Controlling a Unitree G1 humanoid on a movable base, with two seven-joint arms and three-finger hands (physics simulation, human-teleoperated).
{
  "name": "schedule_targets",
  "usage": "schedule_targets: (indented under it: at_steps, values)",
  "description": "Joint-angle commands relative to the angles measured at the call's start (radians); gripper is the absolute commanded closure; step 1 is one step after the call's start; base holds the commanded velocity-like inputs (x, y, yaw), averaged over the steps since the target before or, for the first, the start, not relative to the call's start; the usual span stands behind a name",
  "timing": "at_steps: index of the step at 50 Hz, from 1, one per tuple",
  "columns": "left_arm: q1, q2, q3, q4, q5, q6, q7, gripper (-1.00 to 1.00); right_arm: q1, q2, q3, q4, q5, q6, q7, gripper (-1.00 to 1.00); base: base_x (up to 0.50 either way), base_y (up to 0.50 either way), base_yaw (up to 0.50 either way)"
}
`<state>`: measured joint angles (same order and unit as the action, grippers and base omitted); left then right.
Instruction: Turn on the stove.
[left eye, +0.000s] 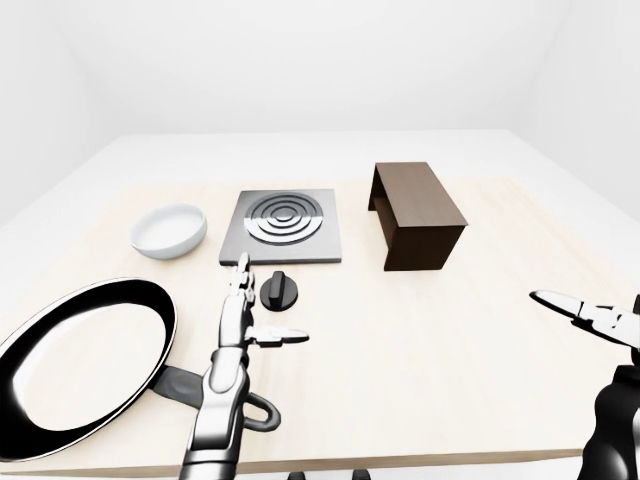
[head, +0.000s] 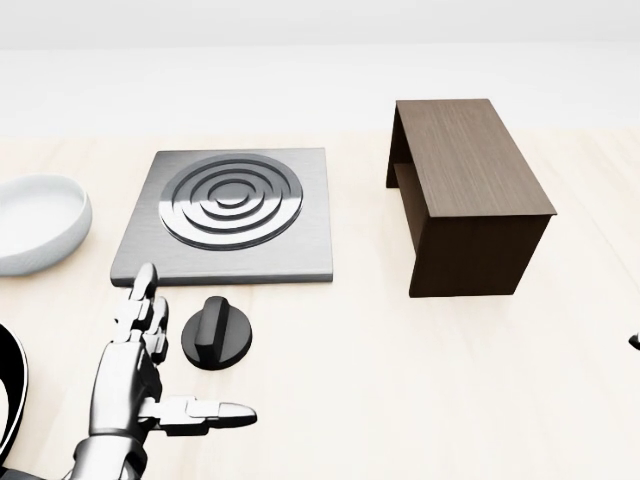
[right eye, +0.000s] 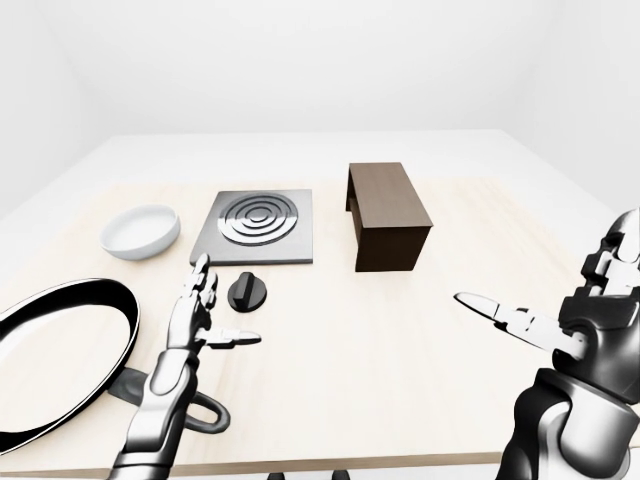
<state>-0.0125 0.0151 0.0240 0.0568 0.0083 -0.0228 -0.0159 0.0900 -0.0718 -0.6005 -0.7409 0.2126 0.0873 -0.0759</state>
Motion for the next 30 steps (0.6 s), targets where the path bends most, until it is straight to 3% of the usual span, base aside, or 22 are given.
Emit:
schedule_targets:
  at_steps: [1,6,30]
  values:
    - [0.021,-0.012,-0.031,0.025,0.026,-0.032,-0.006,-1.0,0.007,0.005,-0.001,0.003,-0.001,0.0,0.004,-1.0,0.0,0.0,0.0]
    - [0.018,-0.016,-0.041,0.076,0.036,-0.064,-0.008,-1.0,0.008,0.007,0.003,0.018,-0.005,0.0,0.008,-1.0,0.0,0.0,0.0]
    - [-0.057,-0.011,-0.023,0.227,0.011,-0.064,-0.025,-1.0,0.011,0.01,0.014,0.021,-0.014,0.0,0.01,-1.0,0.0,0.0,0.0]
